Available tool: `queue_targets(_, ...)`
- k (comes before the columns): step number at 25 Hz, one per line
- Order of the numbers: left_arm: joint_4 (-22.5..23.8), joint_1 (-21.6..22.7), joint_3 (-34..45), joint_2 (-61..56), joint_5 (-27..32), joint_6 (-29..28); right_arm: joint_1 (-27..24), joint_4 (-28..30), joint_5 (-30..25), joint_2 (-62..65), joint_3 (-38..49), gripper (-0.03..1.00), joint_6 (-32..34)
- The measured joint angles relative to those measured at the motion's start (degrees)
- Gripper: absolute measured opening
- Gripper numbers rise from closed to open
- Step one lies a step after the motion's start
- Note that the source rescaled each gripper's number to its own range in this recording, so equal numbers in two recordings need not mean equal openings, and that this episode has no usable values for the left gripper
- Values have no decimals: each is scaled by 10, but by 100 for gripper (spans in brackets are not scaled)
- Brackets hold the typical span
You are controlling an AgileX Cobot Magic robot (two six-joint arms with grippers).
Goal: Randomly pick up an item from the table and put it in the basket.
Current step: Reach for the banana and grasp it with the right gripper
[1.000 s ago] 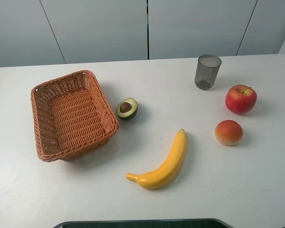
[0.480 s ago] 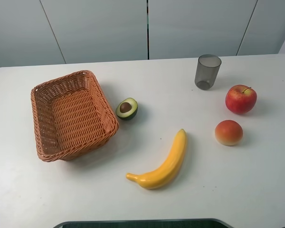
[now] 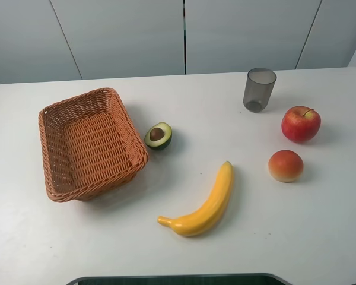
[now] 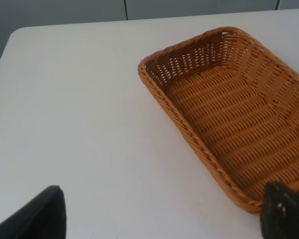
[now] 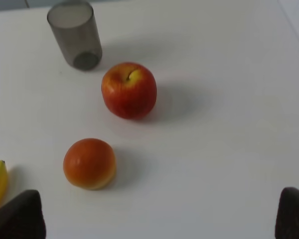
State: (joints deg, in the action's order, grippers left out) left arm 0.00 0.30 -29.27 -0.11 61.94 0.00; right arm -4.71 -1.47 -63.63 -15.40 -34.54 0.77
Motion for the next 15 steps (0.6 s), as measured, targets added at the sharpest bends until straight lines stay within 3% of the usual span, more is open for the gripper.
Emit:
queue_targets(8,0,0,0,0,0,0,4,-11,4,-233,-85,100,0)
queue_targets(11,0,0,0,0,0,0,40,-24,29,-308,-91,100,22)
queue_targets(15,0,0,0,0,0,0,126,-29,63,-383,-97,100,86)
